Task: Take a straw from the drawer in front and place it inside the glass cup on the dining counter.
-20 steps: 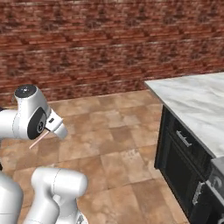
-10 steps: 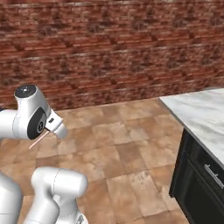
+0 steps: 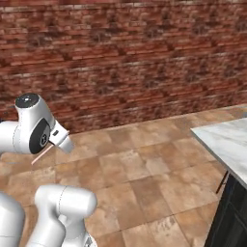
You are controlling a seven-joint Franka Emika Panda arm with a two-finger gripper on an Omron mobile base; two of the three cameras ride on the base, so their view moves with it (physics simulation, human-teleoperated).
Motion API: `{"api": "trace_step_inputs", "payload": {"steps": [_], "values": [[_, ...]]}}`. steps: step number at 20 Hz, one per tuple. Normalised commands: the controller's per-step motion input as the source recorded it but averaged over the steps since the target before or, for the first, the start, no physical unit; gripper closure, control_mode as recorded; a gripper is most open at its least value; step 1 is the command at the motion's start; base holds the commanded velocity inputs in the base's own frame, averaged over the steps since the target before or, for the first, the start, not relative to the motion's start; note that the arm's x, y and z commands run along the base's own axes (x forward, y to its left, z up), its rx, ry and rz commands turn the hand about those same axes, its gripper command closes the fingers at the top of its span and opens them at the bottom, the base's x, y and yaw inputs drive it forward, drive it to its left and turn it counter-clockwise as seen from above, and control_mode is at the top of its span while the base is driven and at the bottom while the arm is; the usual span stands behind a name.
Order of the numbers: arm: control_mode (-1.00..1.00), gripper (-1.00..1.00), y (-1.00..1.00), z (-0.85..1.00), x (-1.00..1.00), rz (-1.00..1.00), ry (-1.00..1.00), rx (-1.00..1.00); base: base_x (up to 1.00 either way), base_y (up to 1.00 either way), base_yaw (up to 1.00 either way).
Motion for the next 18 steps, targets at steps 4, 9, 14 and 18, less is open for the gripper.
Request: {"api": "trace_step_inputs", "payload": {"steps": [4,9,14,18], "values": [[1.0,1.0,0.0,0.0,0.0,0.0,0.0,0.0,1.0,0.22,-0.37],[1.0,1.0,0.0,0.0,0.0,0.0,0.0,0.0,1.0,0.2,-0.53],[1.0,1.0,0.0,0.0,0.0,0.0,0.0,0.0,1.0,0.12,-0.62],[1.0,1.0,0.0,0.0,0.0,0.0,0.0,0.0,0.97,0.07,-0.65]]}}
